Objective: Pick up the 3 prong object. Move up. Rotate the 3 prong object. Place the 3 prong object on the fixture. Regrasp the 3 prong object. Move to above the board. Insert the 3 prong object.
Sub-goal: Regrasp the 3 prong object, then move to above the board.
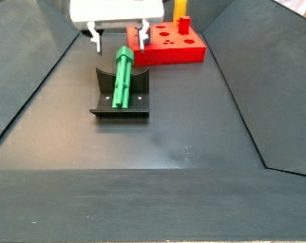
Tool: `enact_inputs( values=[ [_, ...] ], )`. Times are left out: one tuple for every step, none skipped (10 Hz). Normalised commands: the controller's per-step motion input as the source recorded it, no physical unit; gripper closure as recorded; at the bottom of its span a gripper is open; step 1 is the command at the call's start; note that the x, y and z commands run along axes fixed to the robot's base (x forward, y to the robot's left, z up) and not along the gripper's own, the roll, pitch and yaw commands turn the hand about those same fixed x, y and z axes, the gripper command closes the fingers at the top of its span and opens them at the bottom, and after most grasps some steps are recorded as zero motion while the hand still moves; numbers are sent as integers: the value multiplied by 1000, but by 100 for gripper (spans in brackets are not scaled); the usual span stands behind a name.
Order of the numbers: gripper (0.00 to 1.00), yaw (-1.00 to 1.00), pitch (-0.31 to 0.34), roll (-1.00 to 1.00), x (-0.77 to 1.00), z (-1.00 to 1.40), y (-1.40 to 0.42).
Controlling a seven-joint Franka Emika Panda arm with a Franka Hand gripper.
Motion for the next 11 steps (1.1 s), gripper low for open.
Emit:
enact_inputs(
  values=[
    [0,-38,-3,64,79,-632,3],
    [0,-29,18,66,77,-475,0],
    [0,-9,35,67,77,-276,1],
    [100,0,0,0,0,0,0],
    [100,-70,-375,-299,-83,1000,-151],
    [100,-73,-371,-297,-85,1000,-150],
    [100,-121,-332,-258,-96,1000,-130],
    [100,-164,-291,-229,-98,1000,-122],
    [100,-204,-204,-176,-102,1000,-116],
    [100,-219,-158,-156,-102,1000,-112],
    [100,-236,-64,-134,-100,1000,-103]
  ],
)
